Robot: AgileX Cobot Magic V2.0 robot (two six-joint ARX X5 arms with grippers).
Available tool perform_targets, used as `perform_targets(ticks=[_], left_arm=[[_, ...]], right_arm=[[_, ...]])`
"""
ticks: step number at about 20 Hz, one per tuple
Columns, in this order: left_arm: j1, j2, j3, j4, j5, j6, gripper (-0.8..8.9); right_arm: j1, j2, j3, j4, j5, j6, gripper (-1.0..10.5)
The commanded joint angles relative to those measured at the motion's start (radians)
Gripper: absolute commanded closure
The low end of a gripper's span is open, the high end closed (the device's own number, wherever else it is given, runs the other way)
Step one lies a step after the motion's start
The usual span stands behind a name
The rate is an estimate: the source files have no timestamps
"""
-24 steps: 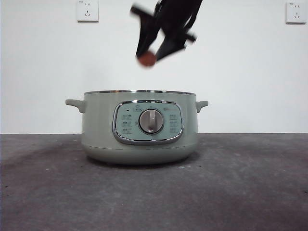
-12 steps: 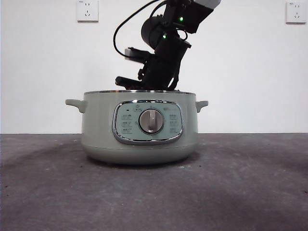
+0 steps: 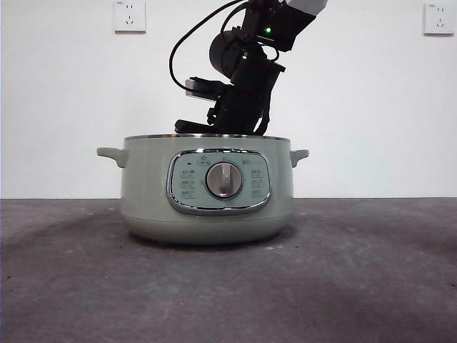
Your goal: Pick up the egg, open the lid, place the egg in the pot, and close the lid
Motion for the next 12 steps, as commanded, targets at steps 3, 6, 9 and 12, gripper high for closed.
perform_targets(ticks=[3,6,9,12], left_arm=[[-0.002,-0.012,0.010,0.040,0.012,0.013,8.21],[-0.002,-0.012,0.010,0.040,0.012,0.013,8.21],[-0.002,-0.010,0.010,0.042,0.012,0.020,8.21],[-0.002,-0.006,0.010,0.046,0.012,0.020,8.21]], right_arm=[[0.002,0.008,0.063,-0.013,-0.003,0.010,4.5],[0.002,-0.008,0.232,-0.142,-0.002,0.024,4.5],[-0.007,-0.060,0.380,-0.320,0.039,0.024,5.1],[-0.029,-0.145,0.390,-0.428,0.042,0.031,5.1]])
